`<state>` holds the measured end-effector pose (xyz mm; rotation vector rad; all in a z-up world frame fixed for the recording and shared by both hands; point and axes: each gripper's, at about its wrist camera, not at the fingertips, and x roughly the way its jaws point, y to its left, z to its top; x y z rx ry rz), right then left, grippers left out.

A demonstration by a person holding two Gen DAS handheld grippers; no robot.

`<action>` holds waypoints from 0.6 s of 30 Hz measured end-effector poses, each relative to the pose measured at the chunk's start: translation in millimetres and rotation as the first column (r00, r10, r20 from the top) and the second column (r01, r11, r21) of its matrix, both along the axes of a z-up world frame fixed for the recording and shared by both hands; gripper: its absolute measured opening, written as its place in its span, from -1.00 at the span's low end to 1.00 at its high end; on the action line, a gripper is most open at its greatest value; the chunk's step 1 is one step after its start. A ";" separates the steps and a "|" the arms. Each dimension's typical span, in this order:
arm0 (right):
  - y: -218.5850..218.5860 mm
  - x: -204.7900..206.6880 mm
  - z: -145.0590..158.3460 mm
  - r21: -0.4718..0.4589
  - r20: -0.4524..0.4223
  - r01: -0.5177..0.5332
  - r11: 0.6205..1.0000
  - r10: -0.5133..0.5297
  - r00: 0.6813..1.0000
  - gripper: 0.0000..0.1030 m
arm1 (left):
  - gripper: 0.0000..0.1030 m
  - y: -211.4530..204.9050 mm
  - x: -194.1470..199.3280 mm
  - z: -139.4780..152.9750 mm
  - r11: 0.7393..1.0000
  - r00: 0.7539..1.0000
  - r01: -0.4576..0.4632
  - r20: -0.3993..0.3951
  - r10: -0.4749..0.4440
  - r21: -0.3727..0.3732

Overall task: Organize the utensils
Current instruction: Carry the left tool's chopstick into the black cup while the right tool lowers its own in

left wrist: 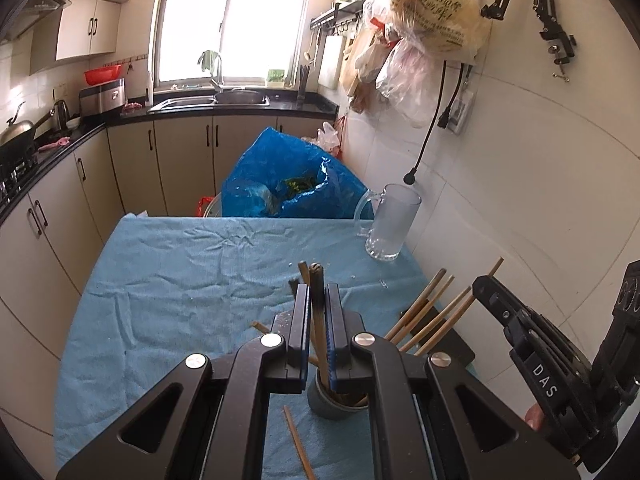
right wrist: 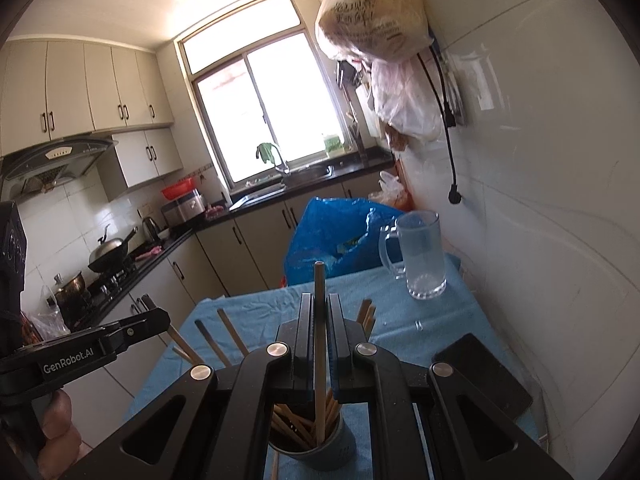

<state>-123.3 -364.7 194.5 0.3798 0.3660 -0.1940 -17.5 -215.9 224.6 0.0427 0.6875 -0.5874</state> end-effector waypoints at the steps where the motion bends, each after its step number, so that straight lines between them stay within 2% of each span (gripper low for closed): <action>1: 0.4 1.6 -2.8 0.002 -0.009 -0.002 1.000 0.002 1.000 -0.88 | -0.87 0.1 1.0 -0.9 1.000 1.000 -0.002 0.001 0.002 -0.001; 18: -12.2 17.2 -28.6 0.062 -0.097 -0.019 0.998 0.025 0.995 -0.86 | -0.87 3.6 8.5 -5.3 1.000 1.000 -0.013 0.000 0.013 0.004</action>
